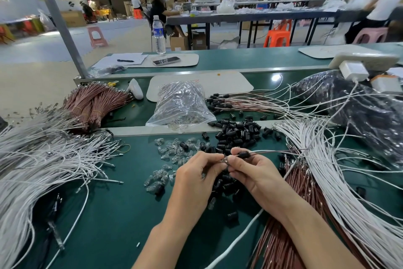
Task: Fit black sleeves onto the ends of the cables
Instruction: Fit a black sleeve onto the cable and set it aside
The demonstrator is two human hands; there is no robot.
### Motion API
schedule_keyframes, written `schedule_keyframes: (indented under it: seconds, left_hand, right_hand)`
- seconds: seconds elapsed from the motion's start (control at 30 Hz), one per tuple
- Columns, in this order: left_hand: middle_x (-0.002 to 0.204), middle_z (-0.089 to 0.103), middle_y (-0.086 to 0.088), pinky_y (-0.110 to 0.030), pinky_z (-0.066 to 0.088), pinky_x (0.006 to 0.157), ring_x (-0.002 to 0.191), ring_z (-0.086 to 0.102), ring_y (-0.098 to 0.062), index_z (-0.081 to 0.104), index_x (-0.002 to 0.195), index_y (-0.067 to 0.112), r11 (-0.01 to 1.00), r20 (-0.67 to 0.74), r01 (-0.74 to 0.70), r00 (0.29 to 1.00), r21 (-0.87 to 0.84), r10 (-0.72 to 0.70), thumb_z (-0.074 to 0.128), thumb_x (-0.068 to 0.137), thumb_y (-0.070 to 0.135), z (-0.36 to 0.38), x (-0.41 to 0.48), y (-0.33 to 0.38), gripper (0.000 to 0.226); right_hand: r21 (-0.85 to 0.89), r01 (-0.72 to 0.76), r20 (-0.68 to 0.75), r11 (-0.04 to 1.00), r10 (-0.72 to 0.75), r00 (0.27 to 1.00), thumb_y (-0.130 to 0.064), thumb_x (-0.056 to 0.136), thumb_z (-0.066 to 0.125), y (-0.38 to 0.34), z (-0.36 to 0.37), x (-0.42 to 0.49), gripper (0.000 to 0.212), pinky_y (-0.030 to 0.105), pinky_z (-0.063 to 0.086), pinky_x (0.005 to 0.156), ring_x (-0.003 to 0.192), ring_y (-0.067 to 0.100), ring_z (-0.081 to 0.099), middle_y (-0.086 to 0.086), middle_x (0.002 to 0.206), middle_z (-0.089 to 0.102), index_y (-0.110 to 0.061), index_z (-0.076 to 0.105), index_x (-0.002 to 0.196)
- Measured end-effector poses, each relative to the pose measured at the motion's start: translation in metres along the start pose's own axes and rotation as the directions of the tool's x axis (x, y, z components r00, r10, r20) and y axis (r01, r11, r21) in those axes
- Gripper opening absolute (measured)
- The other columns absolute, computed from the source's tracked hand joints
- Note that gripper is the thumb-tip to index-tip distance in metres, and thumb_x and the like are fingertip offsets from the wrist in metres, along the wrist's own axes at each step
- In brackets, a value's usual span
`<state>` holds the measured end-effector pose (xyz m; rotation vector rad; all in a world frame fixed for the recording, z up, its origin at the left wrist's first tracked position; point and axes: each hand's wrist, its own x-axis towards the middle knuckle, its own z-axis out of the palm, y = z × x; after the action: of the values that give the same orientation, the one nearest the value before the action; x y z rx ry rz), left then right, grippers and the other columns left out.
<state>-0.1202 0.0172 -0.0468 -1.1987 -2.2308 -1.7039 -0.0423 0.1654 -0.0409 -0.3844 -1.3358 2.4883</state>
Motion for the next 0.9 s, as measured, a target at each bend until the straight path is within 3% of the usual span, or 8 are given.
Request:
schedule_keyframes:
  seconds: [0.1,0.33,0.57,0.77,0.9]
  left_hand:
    - [0.1,0.068,0.023,-0.009,0.047,0.081,0.095,0.067,-0.001,0.064,0.105,0.048,0.999,0.004,-0.042,0.999,0.028,0.042,0.073,0.093,0.019,-0.0009,0.0006,0.0016,0.032]
    - [0.101,0.062,0.02,-0.018,0.051,0.081,0.096,0.065,-0.006,0.062,0.108,0.037,0.989,0.034,-0.099,0.995,0.106,0.096,0.067,0.097,0.027,0.0001,0.0002,0.0022,0.016]
    - [0.101,0.066,0.026,-0.007,0.046,0.081,0.096,0.066,0.002,0.065,0.103,0.042,0.997,0.001,-0.06,0.998,0.039,0.06,0.073,0.091,0.02,-0.0005,-0.0019,0.004,0.026]
    - [0.1,0.069,0.023,-0.008,0.047,0.08,0.095,0.067,0.002,0.072,0.101,0.031,0.998,-0.02,-0.058,0.998,0.012,0.059,0.076,0.088,0.016,0.0002,-0.0015,0.0018,0.02]
    - [0.099,0.068,0.021,-0.014,0.05,0.082,0.096,0.068,-0.003,0.07,0.103,0.034,0.996,-0.02,-0.09,0.996,0.024,0.091,0.074,0.092,0.015,-0.0001,-0.0005,0.0027,0.022]
  right_hand:
    - [-0.012,-0.012,0.007,1.0,0.012,1.0,-0.015,0.068,0.082,0.0,0.0013,0.0001,0.018,0.019,0.058,0.064,0.068,0.011,0.071,0.008,0.081,0.074,-0.02,0.083,0.086]
    - [0.076,-0.035,0.029,0.997,0.032,0.999,-0.007,0.074,0.076,-0.0033,0.0054,-0.0014,0.013,0.019,0.059,0.066,0.078,0.015,0.075,0.012,0.091,0.076,-0.014,0.083,0.083]
    - [0.114,-0.064,-0.028,0.991,0.067,0.997,-0.001,0.071,0.074,-0.0031,0.0049,-0.0017,0.02,0.02,0.059,0.061,0.07,0.016,0.074,0.013,0.083,0.074,-0.006,0.072,0.09]
    - [0.112,-0.092,-0.028,0.989,0.096,0.995,-0.002,0.07,0.074,-0.0053,0.0051,-0.0032,0.024,0.019,0.058,0.06,0.067,0.014,0.073,0.011,0.08,0.074,-0.005,0.068,0.094]
    - [0.093,-0.082,-0.009,0.992,0.083,0.997,-0.004,0.071,0.074,-0.0062,0.0059,-0.0041,0.027,0.019,0.059,0.061,0.067,0.014,0.073,0.012,0.082,0.074,-0.004,0.07,0.097]
